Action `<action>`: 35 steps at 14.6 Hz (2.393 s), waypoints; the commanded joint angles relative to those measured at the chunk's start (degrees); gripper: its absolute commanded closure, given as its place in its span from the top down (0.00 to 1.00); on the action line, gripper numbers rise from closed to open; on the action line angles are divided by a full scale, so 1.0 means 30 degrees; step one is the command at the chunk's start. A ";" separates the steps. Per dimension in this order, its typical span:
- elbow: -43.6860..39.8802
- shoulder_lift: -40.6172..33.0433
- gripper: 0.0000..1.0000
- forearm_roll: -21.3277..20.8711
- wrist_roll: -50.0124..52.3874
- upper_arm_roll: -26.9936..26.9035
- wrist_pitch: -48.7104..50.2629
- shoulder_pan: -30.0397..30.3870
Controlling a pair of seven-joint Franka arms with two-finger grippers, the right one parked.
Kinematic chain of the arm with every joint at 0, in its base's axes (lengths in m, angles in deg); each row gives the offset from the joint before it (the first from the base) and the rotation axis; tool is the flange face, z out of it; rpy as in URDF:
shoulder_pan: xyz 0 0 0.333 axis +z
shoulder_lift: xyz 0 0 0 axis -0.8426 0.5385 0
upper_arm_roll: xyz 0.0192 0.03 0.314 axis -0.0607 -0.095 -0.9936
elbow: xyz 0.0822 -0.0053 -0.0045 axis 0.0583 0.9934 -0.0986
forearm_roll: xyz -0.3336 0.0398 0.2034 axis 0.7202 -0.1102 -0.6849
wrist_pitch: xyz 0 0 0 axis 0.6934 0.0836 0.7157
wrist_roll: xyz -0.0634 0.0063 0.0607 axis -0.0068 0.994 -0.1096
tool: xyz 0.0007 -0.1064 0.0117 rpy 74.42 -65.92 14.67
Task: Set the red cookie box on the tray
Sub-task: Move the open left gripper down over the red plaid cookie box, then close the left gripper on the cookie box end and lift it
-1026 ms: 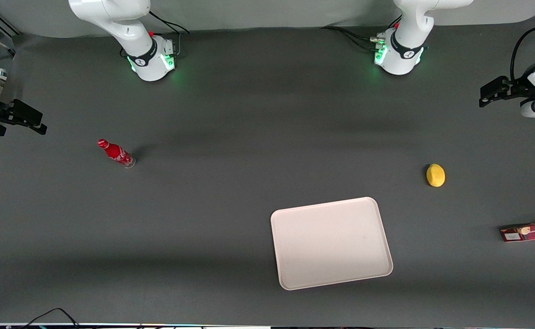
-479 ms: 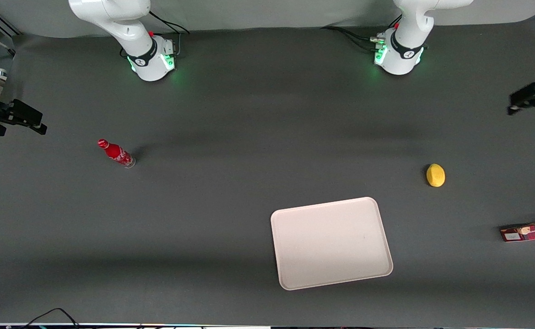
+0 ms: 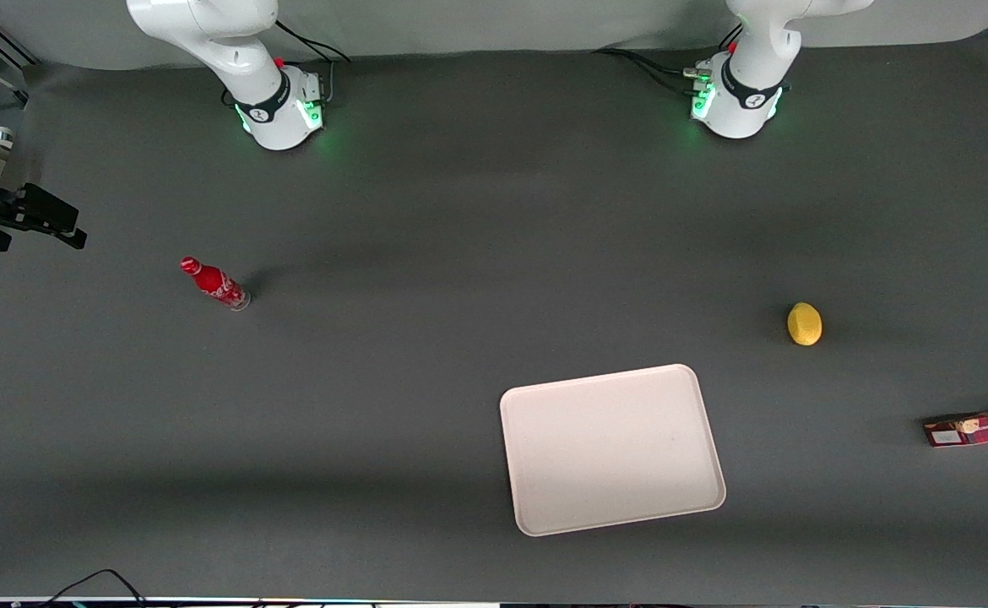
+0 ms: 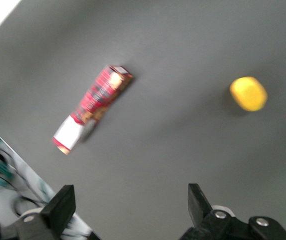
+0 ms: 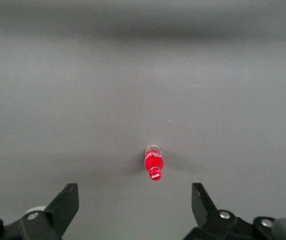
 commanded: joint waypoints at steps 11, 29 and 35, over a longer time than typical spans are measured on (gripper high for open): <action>-0.4130 1.0665 1.00 0.2432 -1.1386 -0.0394 -0.7746 0.2753; -0.5529 1.0876 0.00 0.4951 -0.9373 -0.0947 -0.4190 0.2757; -0.7059 0.7043 0.00 0.4746 -0.0477 -0.1185 0.2876 0.1352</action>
